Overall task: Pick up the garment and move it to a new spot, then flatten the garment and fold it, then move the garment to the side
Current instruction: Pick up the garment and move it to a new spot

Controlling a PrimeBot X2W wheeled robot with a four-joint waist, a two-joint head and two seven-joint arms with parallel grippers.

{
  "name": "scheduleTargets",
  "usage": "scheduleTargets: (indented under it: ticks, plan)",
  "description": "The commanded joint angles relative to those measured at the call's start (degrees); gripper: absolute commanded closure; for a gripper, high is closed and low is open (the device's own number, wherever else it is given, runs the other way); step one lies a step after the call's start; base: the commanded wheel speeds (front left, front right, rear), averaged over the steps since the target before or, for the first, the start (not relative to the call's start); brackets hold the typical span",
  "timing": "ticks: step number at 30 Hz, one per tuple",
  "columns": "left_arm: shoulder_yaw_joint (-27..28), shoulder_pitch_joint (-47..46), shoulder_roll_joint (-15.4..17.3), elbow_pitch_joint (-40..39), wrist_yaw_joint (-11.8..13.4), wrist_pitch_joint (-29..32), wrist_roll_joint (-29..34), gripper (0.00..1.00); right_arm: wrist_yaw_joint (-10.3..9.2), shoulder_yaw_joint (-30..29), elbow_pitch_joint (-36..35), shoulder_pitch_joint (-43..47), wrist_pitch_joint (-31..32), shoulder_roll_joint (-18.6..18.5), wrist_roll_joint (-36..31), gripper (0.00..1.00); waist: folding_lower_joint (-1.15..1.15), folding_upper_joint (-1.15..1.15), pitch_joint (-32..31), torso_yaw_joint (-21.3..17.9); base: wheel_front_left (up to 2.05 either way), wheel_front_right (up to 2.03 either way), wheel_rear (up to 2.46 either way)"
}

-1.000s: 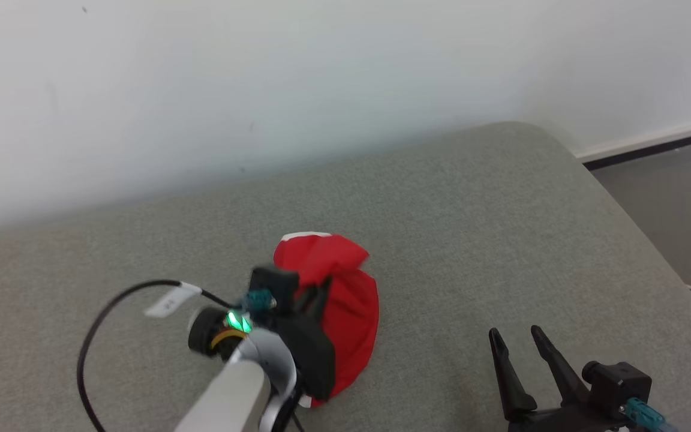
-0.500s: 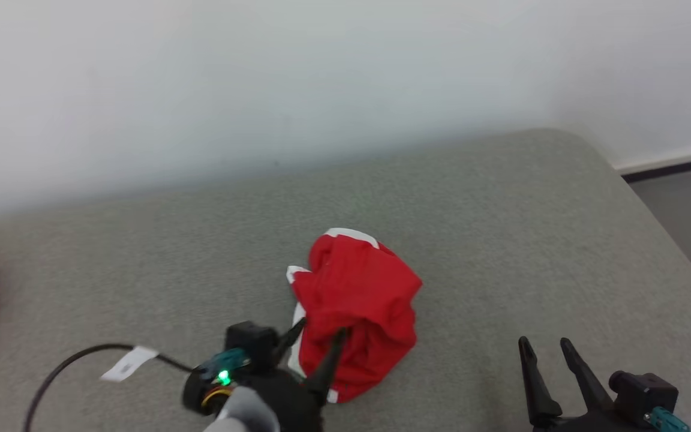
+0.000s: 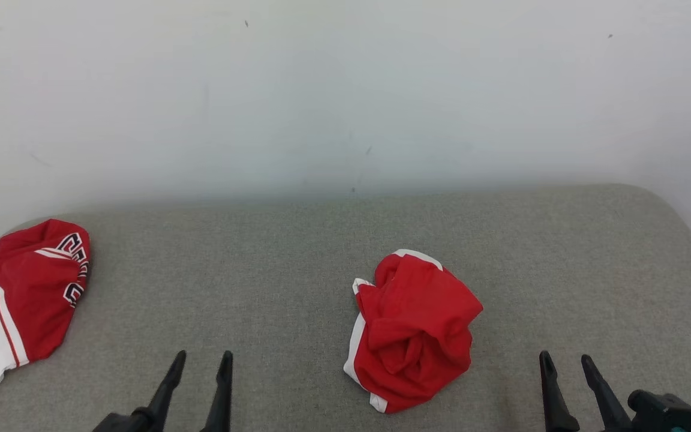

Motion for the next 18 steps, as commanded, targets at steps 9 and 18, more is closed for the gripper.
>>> scheduleTargets:
  ticks: [9,18]
  plan:
    - [11.63,9.27,-2.1,0.07,0.25,-0.21,5.64,0.0,0.19,1.29,2.55,2.01,-1.91,-0.1,0.81,0.0,0.01,0.0,-1.92,0.76,0.0,0.0,0.0]
    - [14.55,10.66,-1.43,4.88,-1.06,-0.22,6.74,0.0,0.19,1.2,2.06,2.94,-0.42,-0.1,-1.8,0.0,0.01,0.0,-2.09,0.45,0.0,0.0,0.0]
